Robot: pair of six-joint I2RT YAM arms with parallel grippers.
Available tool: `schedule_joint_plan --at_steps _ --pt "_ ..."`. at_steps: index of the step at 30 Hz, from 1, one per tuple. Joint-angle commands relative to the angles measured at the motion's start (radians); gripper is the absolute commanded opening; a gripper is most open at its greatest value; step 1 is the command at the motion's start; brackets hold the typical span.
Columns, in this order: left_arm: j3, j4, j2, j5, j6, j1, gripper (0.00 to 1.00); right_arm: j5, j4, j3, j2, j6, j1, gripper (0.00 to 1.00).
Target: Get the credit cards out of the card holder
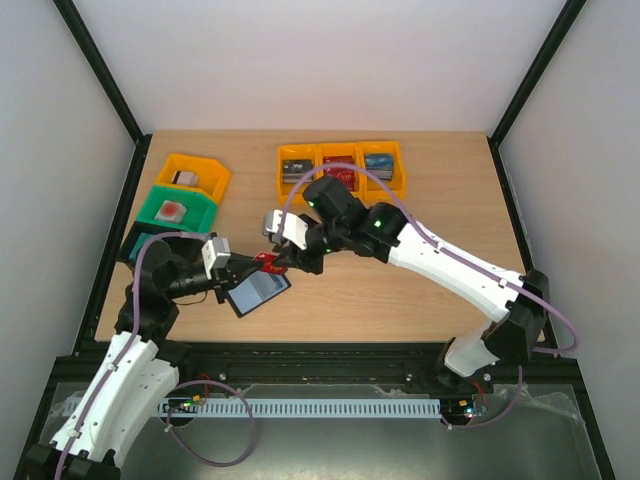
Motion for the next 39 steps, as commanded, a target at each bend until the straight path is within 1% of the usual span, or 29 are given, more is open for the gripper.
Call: schedule_joint_plan --at_steps 1,3,4,5,8,9,11,12,16,18,19,20,23,24,26,27,29,30,31,33,34,35,37,39 --pt "-0.023 0.267 -0.028 -0.037 -0.283 0.016 0.02 0.158 0.273 -0.154 -0.125 0.116 -0.028 0.41" --pt "-0.069 0.52 -0.037 -0.116 -0.542 0.041 0.02 0.012 0.447 -0.245 -0.174 0.217 -0.089 0.57" --pt "-0.081 0.599 -0.036 -0.158 -0.637 0.053 0.02 -0.062 0.574 -0.287 -0.191 0.283 -0.118 0.65" --pt "-0.082 0.648 -0.033 -0.195 -0.699 0.06 0.02 -0.115 0.677 -0.325 -0.204 0.353 -0.136 0.71" --pt "-0.067 0.692 -0.041 -0.219 -0.76 0.07 0.02 -0.207 1.02 -0.453 -0.227 0.606 -0.149 0.86" --pt "-0.062 0.698 -0.043 -0.216 -0.771 0.07 0.02 -0.23 1.166 -0.496 -0.223 0.707 -0.15 0.87" --pt "-0.055 0.703 -0.047 -0.224 -0.797 0.07 0.02 -0.239 1.41 -0.552 -0.188 0.905 -0.149 0.86" --pt "-0.053 0.708 -0.049 -0.228 -0.804 0.07 0.02 -0.241 1.495 -0.563 -0.159 0.985 -0.149 0.83" --pt "-0.061 0.709 -0.058 -0.235 -0.806 0.071 0.02 -0.279 1.666 -0.544 -0.062 1.167 -0.147 0.64" --pt "-0.068 0.708 -0.064 -0.241 -0.81 0.07 0.02 -0.303 1.764 -0.551 -0.044 1.222 -0.144 0.55" --pt "-0.07 0.71 -0.066 -0.245 -0.813 0.07 0.02 -0.312 1.781 -0.548 -0.04 1.226 -0.141 0.48" --pt "-0.071 0.713 -0.066 -0.245 -0.814 0.071 0.02 -0.309 1.769 -0.544 -0.039 1.217 -0.137 0.4" --pt "-0.075 0.717 -0.066 -0.245 -0.813 0.07 0.02 -0.308 1.681 -0.517 -0.038 1.164 -0.133 0.09" --pt "-0.077 0.712 -0.068 -0.249 -0.811 0.07 0.02 -0.31 1.657 -0.513 -0.041 1.146 -0.133 0.03" --pt "-0.08 0.68 -0.072 -0.279 -0.808 0.07 0.02 -0.295 1.585 -0.503 -0.059 1.093 -0.141 0.02" --pt "-0.082 0.648 -0.077 -0.313 -0.81 0.071 0.14 -0.279 1.522 -0.494 -0.071 1.056 -0.153 0.02" --pt "-0.089 0.548 -0.085 -0.406 -0.818 0.077 0.67 -0.245 1.352 -0.456 -0.086 0.984 -0.196 0.02" --pt "-0.096 0.509 -0.089 -0.456 -0.817 0.085 0.9 -0.223 1.233 -0.421 -0.088 0.938 -0.228 0.02" --pt "-0.105 0.463 -0.093 -0.502 -0.812 0.094 0.98 -0.202 1.103 -0.38 -0.085 0.884 -0.262 0.02" --pt "-0.123 0.373 -0.108 -0.604 -0.803 0.122 0.99 -0.126 0.807 -0.281 -0.06 0.757 -0.364 0.02" --pt "-0.134 0.332 -0.116 -0.648 -0.797 0.134 0.99 -0.084 0.684 -0.231 -0.046 0.709 -0.395 0.01" --pt "-0.145 0.294 -0.124 -0.693 -0.792 0.149 0.99 -0.06 0.572 -0.181 -0.018 0.681 -0.475 0.02" --pt "-0.173 0.234 -0.14 -0.753 -0.795 0.179 0.99 -0.049 0.403 -0.09 0.073 0.668 -0.596 0.02" --pt "-0.207 0.207 -0.152 -0.779 -0.818 0.209 0.99 -0.054 0.308 -0.021 0.157 0.658 -0.684 0.02"
